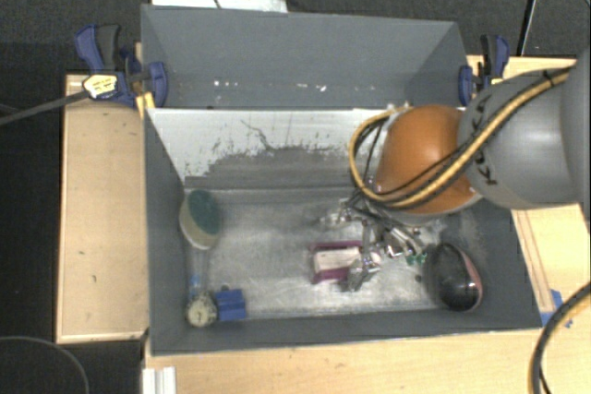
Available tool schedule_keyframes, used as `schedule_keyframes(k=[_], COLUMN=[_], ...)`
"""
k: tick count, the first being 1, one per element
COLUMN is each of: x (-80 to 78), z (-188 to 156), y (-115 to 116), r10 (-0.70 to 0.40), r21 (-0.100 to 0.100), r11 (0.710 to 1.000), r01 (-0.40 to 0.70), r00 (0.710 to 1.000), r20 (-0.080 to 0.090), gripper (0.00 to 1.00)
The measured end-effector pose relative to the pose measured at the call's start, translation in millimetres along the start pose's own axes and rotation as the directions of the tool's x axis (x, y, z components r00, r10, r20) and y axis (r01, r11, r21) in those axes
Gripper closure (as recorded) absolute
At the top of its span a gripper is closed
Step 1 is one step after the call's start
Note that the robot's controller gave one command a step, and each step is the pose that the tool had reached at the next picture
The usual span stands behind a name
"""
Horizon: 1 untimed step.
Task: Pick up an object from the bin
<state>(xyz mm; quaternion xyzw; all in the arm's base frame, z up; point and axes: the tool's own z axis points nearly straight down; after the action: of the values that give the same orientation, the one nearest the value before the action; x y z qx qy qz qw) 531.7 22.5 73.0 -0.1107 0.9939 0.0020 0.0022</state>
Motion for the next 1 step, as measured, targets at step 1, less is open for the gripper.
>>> schedule_keyframes(k=[1], x=[-3.3], z=[-2.6], y=[-0.2], r10=[0.002], r21=[0.003], r11=[1.0], r01=[-0.002], r00=[1.0], r20=[0.011], gripper=[1.0])
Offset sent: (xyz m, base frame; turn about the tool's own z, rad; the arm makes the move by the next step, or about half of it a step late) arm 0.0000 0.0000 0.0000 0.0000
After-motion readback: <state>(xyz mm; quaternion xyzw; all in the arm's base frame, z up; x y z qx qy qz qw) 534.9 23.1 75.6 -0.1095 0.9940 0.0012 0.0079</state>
